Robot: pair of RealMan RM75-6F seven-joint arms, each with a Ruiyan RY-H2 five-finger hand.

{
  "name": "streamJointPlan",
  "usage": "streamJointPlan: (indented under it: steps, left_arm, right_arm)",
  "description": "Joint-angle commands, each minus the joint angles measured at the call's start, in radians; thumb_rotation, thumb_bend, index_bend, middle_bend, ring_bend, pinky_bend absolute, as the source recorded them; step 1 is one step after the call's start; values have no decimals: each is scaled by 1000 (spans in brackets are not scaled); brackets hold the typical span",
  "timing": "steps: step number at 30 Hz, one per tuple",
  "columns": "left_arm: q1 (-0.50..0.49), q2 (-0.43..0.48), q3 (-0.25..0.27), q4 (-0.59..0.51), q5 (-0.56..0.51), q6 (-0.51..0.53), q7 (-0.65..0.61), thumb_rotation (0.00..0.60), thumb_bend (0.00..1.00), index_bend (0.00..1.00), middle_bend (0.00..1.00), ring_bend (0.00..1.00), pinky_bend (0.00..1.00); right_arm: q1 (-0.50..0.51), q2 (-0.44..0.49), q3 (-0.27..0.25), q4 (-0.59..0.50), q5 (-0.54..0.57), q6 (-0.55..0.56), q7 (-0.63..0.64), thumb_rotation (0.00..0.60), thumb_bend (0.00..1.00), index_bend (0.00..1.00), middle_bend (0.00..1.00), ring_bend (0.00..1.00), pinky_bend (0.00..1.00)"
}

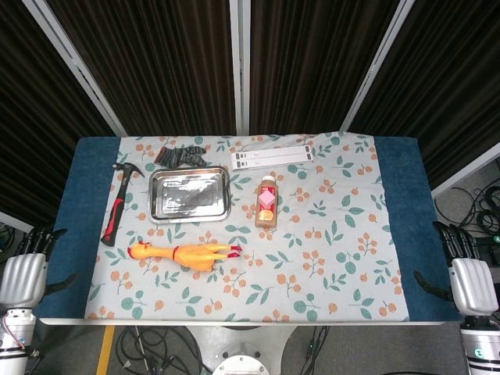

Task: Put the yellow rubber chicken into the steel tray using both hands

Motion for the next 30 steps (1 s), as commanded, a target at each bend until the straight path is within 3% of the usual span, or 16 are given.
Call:
streamJointPlan:
  steps: [1, 5, 17, 30]
  left_arm:
    - [-42, 2, -1, -8, 27, -53, -20, 600, 133, 260, 175, 96, 185]
    - [-110, -30, -13, 7, 54, -127, -26, 600, 187, 300, 237, 155, 188]
    - [-293, -208, -42, 125, -20, -379, -8, 600, 163, 304, 253, 163, 209]
    - [-345, -355, -44, 257, -145, -454, 51, 600, 159, 353, 319, 202, 225]
  right_arm:
    - [2, 5, 2, -2, -5, 2, -1, 600, 159, 0, 80, 0, 22]
    - [6, 15, 5, -8, -8, 2, -4, 600, 159, 0, 80, 0, 22]
    - [7, 23, 5, -19, 1, -3, -8, 600, 158, 0, 80, 0, 22]
    - [7, 20, 4, -20, 6, -8, -13, 600, 159, 0, 80, 0, 22]
